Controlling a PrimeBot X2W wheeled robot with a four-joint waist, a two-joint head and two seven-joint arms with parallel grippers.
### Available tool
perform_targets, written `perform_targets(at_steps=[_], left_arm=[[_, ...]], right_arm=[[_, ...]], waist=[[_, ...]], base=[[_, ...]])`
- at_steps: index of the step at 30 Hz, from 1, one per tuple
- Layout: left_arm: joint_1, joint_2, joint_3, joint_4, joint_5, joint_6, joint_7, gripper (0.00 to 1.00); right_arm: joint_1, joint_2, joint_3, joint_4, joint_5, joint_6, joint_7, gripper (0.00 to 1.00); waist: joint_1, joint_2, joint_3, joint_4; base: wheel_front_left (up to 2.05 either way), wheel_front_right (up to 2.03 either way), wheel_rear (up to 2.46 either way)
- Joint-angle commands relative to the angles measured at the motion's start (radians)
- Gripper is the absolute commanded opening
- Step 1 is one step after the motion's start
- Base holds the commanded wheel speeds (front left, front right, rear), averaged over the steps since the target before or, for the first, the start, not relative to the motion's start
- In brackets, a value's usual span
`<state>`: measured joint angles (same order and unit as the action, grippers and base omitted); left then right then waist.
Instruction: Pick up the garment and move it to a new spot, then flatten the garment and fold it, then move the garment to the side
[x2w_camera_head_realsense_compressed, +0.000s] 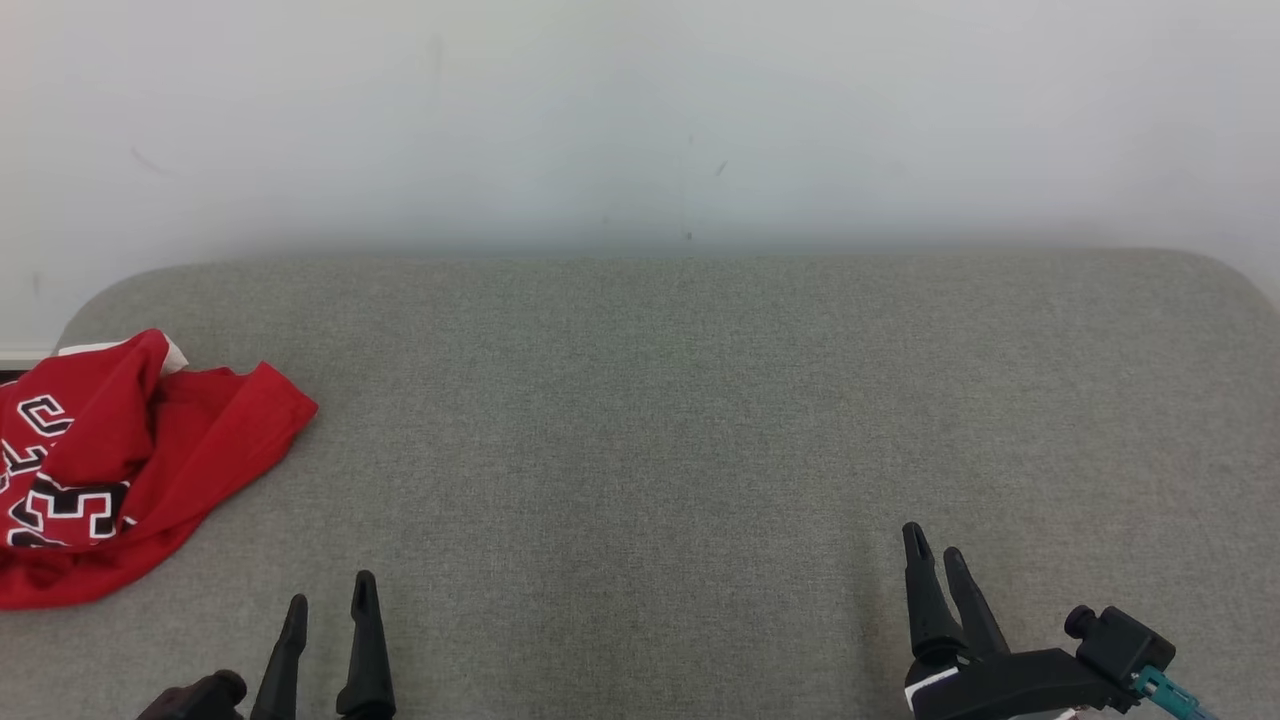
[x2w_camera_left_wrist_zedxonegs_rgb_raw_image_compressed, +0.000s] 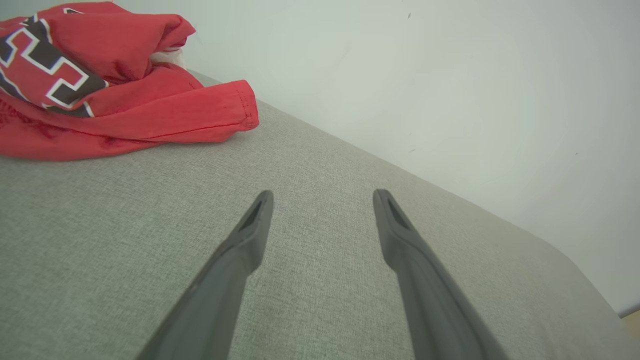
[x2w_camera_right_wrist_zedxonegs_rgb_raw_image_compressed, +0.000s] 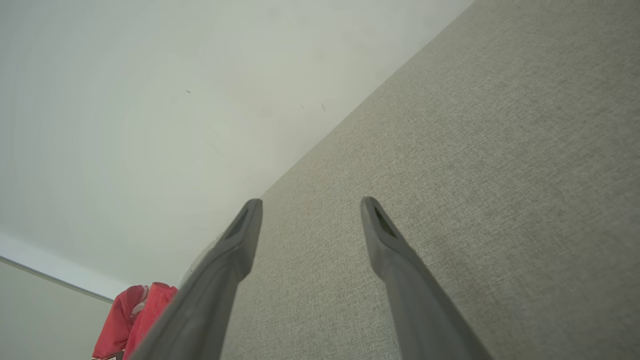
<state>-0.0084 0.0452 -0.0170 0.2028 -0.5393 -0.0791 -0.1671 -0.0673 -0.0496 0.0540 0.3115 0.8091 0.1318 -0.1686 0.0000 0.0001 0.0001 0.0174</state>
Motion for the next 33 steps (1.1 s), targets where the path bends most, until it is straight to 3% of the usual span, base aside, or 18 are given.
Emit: perform_targets(at_steps=[1, 33], left_arm=[[-0.001, 0.005, -0.002, -0.011, 0.030, 0.003, -0.012, 1.00], [0.010, 0.007, -0.020, -0.022, 0.316, -0.009, -0.077, 1.00]], right_arm=[[-0.015, -0.001, 0.005, -0.002, -0.023, -0.001, -0.011, 1.00], [0.006, -0.001, -0.003, 0.024, -0.290, -0.002, -0.075, 1.00]], waist=[[0.0000, -0.0001, 0.001, 0.001], [0.0000, -0.0001, 0.002, 0.008]], base=[[0.00, 0.00, 0.00], [0.00, 0.00, 0.00]])
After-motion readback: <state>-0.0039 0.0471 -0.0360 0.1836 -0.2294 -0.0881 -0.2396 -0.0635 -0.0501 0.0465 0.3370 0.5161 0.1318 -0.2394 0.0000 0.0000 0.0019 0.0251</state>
